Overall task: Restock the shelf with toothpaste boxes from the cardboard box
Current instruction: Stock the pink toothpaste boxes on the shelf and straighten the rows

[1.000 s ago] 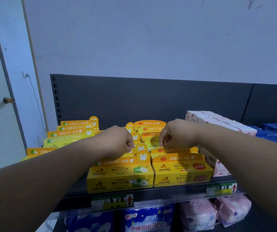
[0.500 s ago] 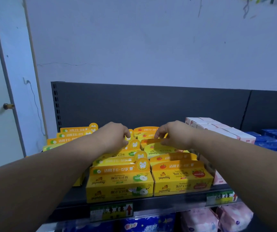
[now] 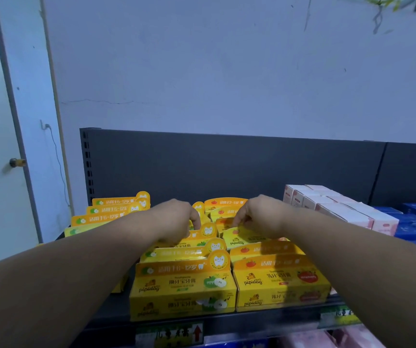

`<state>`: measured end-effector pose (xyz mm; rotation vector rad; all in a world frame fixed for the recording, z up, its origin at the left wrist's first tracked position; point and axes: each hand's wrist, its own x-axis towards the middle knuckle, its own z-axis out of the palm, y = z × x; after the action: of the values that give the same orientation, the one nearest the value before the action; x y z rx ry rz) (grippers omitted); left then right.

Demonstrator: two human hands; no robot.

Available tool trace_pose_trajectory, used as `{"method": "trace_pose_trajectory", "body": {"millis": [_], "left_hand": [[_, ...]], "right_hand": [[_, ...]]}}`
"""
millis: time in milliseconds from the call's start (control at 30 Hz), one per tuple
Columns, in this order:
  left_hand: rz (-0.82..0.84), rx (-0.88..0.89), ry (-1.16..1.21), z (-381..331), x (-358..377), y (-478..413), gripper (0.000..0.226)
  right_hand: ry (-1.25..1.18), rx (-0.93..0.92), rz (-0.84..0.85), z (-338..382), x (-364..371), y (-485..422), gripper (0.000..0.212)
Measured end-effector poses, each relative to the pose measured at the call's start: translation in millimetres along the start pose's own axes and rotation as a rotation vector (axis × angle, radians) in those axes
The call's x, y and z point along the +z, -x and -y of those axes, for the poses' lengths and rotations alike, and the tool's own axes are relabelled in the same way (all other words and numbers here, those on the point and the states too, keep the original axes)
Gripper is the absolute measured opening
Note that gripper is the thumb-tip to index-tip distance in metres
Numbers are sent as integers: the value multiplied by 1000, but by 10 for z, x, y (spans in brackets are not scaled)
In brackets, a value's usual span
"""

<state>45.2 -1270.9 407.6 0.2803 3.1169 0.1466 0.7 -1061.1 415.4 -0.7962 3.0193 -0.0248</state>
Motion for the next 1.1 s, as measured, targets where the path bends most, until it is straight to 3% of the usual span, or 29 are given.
{"method": "trace_pose_trajectory", "body": {"millis": [300,400,533,700,1100], "left_hand": [[75,48,47,-32,-67,64,27],[30,39,53,-8,-134,51,28],[-97,-5,-36,65,-221,-46,32],[-43,-101,-123,139,-164,-195,30],[34,-24,-72,162,-95,-361,30]], "right_hand": [[0,-2,101,54,-135,111,26],[-13,-2,46,63,-177,85,21],[-9,23,-45,62,-187,-20,31],[78,55,19,44,-37,-253,47],[207,-9,124,-67,-79,-453,40]]}}
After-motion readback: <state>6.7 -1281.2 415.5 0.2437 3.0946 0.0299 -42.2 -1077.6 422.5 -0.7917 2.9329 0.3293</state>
